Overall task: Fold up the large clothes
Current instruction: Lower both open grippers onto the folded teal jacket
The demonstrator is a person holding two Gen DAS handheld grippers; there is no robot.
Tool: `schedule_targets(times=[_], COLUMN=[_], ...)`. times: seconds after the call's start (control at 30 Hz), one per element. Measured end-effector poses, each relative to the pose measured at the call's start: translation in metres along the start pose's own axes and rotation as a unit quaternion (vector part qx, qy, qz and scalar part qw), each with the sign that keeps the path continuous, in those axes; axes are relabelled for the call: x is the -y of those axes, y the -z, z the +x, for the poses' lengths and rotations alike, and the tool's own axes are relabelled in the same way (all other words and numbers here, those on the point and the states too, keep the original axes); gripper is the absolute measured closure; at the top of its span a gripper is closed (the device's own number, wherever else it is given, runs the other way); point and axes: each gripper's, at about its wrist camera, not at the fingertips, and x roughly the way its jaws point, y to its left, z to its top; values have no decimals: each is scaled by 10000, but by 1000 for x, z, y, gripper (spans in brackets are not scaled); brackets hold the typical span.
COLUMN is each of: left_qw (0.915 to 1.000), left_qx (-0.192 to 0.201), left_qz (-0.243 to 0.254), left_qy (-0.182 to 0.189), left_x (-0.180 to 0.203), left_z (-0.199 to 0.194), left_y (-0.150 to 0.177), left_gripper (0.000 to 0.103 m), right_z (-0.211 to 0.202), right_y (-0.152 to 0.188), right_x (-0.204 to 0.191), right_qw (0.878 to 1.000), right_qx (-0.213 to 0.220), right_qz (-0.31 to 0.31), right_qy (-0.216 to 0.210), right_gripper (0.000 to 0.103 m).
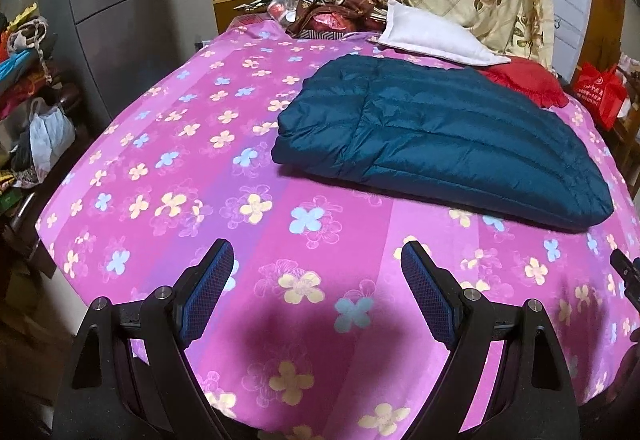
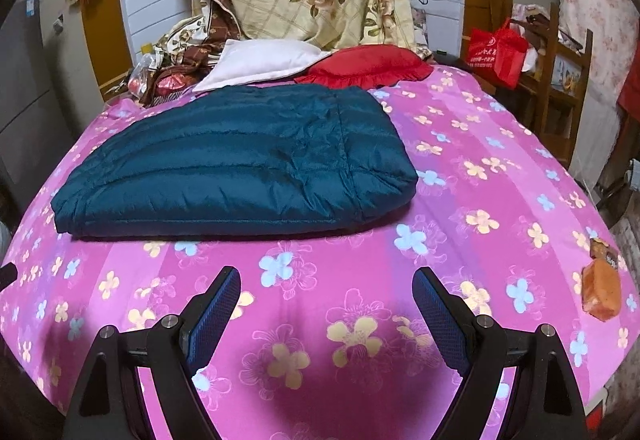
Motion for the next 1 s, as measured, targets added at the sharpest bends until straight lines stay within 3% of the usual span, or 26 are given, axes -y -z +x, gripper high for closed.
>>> schedule_targets(times=[0.33, 0.73, 0.87, 1.0], left_qw=[9999, 9998, 9988, 9957], left_qx=[-77, -168, -245, -355], left_qz=[82, 12, -134, -483], left_qy=[-48, 142, 394, 699], left_x=[6, 2, -14, -39], left_z=[13, 19, 27, 50], left_y=[-4, -7, -27, -67], left_gripper=[17, 17, 17, 17], right_z=[13, 18, 18, 31], right_y=[0, 0, -15, -45], right_x=[8, 9, 19, 42], right_qw=[10000, 9998, 9997, 9990], right_qx=[-2, -63, 22, 6], right_qz=[56, 72, 132, 385], right_qy=[-70, -194, -185, -232], right_gripper=[22, 24, 24, 24])
